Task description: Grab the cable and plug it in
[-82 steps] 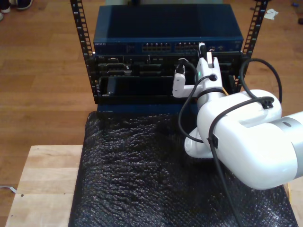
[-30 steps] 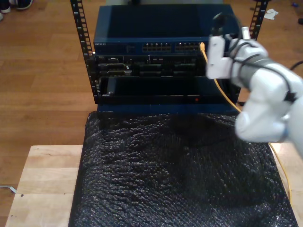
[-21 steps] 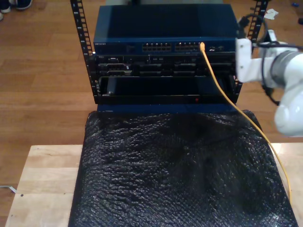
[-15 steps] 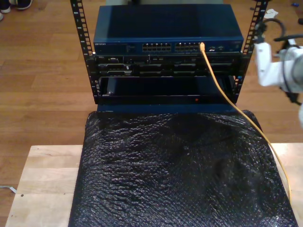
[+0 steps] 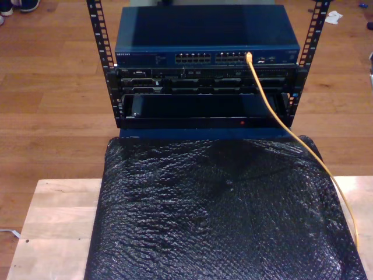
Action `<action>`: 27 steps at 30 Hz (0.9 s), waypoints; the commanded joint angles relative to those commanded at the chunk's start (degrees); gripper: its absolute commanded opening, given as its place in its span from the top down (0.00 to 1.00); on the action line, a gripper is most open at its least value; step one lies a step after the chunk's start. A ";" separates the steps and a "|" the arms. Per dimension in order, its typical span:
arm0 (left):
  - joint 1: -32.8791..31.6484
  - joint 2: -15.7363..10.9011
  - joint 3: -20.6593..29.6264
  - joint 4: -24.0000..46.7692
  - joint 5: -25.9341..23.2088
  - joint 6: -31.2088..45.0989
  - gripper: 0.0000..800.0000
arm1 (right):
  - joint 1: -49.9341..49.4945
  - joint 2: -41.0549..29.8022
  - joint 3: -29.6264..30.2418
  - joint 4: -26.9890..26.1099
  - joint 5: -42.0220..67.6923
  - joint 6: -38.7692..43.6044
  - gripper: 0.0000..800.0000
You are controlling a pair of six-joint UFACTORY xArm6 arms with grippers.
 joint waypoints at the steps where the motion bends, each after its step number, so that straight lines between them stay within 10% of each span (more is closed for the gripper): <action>1: 0.00 0.00 0.00 0.00 0.00 0.00 0.00 | -0.53 0.00 -0.62 0.00 1.41 -0.35 0.09; 10: 0.00 0.00 0.00 0.00 0.00 0.00 0.00 | -3.69 0.00 -4.57 0.09 12.22 -3.60 0.06; 27: 0.00 0.00 0.00 0.00 0.00 0.00 0.00 | -14.95 -2.20 -8.35 15.74 37.63 -36.75 0.01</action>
